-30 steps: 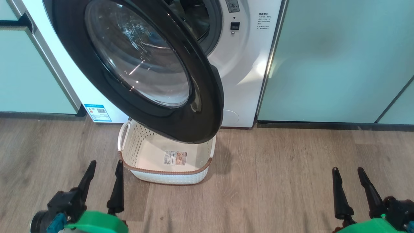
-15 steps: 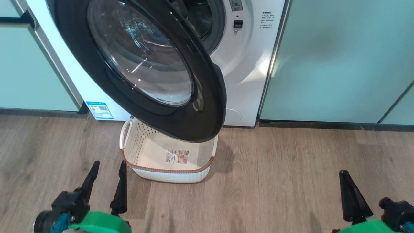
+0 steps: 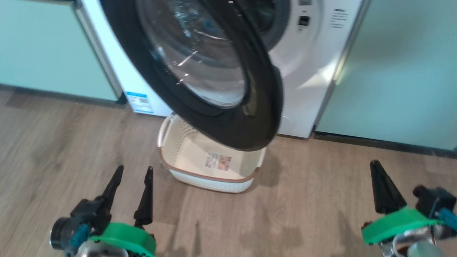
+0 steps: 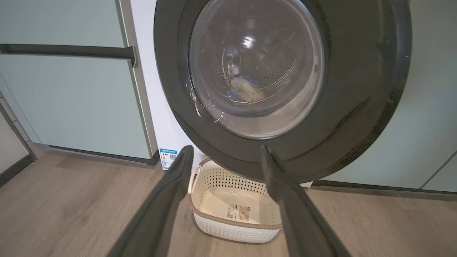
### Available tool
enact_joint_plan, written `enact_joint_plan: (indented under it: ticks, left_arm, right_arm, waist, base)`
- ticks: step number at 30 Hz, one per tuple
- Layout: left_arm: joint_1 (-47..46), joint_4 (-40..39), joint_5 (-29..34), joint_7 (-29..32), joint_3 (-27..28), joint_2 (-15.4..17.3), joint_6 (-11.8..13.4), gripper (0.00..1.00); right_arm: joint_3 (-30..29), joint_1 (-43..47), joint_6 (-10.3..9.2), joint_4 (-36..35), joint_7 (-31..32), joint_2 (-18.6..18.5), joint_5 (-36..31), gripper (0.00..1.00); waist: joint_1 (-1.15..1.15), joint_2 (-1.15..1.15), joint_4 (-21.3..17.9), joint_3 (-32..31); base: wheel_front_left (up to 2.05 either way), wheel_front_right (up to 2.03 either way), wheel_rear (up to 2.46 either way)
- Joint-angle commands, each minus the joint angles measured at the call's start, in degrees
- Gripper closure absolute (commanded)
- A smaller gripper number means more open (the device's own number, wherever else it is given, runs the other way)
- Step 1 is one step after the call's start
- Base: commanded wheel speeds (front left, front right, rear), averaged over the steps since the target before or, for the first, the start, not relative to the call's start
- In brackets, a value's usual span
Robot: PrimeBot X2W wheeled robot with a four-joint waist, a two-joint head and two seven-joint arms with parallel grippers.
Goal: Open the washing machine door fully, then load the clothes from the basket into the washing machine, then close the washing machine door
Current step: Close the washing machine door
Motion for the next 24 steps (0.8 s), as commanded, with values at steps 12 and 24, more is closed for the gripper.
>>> enact_joint_plan:
  ticks: [12, 24]
  left_arm:
    - [-6.11, 2.39, 0.23, -2.05, -2.03, -1.54, -1.7, 0.0]
    - [-6.41, 3.64, 0.05, -2.82, -2.55, -1.26, -1.68, 0.0]
  right_arm:
    - [-0.53, -16.43, -0.04, 10.37, -0.58, -1.74, 1.81, 1.0]
    - [-5.24, -24.6, -0.04, 2.03, -0.58, -0.52, 0.35, 1.0]
  waist:
    - [0.0, 0.0, 11.29, 0.4]
    - [0.0, 0.0, 13.26, -0.78]
  base:
    - [0.0, 0.0, 0.0]
    - [0.0, 0.0, 0.0]
